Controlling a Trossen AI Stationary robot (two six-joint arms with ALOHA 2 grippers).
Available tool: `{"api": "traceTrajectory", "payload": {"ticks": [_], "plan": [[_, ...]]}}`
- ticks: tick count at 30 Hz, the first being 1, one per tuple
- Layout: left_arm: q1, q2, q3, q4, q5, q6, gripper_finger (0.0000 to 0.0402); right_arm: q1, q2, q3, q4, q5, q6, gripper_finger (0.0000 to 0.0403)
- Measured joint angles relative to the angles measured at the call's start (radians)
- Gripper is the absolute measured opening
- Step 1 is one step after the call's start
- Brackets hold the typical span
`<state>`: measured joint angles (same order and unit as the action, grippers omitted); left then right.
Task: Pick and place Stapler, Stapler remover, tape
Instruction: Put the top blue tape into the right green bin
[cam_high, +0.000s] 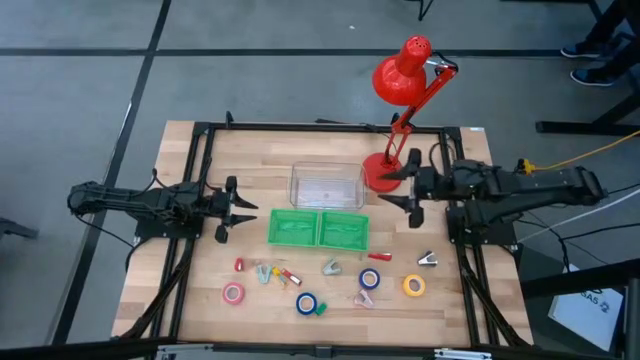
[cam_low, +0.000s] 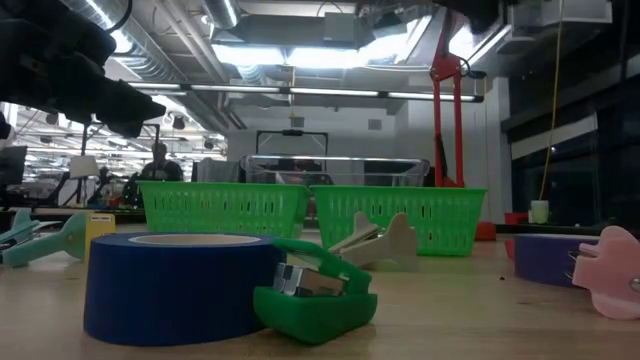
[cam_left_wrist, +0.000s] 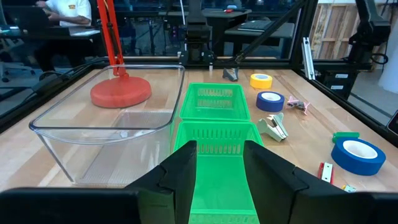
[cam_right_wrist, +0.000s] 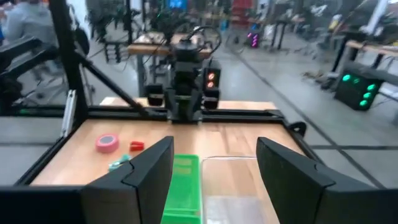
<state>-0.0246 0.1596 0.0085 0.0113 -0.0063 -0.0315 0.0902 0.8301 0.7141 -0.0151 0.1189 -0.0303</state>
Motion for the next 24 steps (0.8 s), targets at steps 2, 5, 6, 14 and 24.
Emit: {"api": "traceTrajectory", "payload": {"ticks": [2,5,6,14,24], "plan": [[0.000,0.000,0.000,0.000,0.000,0.000,0.0130,0.000,0.057,0.058,-0.039,-0.025,0.000,0.0232],[0.000,0.000,0.000,0.000,0.000,0.000,0.0130,0.011,0.135,0.136,-0.095,-0.071,0.001,0.0232],[0.000,0.000,0.000,0.000,0.000,0.000,0.0130,0.020,0.161,0.161,-0.107,-0.088,0.001,0.0232],[0.000,0.000,0.000,0.000,0.000,0.000,0.0130,0.169,0.336,0.289,-0.148,-0.147,0.004,0.0232],[0.000,0.000,0.000,0.000,0.000,0.000,0.0130,0.358,0.454,0.320,-0.150,-0.149,0.073,0.0232]]}}
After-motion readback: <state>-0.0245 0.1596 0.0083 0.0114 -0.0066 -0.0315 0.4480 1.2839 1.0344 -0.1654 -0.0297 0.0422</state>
